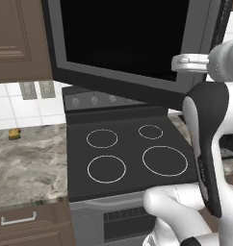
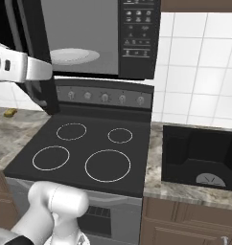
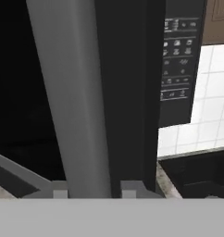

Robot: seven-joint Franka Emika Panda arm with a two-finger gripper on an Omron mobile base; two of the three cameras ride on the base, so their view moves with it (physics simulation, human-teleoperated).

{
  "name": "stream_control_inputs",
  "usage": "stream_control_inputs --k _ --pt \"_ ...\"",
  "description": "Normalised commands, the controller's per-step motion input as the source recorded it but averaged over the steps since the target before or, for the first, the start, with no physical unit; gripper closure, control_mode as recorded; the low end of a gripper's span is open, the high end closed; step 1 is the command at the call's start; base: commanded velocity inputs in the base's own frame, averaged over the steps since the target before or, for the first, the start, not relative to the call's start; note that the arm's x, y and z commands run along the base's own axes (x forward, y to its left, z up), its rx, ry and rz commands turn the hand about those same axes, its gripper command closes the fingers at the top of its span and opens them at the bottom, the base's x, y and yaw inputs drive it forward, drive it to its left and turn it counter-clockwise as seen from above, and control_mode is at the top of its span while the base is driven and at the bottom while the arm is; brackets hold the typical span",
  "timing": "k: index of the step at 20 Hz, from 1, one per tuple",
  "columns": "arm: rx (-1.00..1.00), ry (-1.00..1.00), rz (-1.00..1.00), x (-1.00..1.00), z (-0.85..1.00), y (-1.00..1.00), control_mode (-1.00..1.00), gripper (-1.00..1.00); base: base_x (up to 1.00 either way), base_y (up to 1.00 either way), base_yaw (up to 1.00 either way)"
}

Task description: Pick the garlic from the counter and place it in the microwave. Then turn on the microwave.

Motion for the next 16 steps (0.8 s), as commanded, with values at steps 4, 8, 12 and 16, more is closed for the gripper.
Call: stream_control_inputs --k 4,8,12,16 --pt "-0.08 -0.03 -0.22 -0.73 0.01 0.34 -1.00 1.00 0.00 0.00 0.00" --pt "-0.10 0.00 -0.19 -0.47 0.04 0.18 -1.00 -1.00 0.00 0.00 0.00" --pt "-0.04 0.00 -0.12 -0.33 0.02 -0.16 -1.00 -1.00 0.00 0.00 0.00" --pt "0.00 0.00 -0.01 -0.45 0.00 -0.35 -1.00 -1.00 0.00 0.00 0.00"
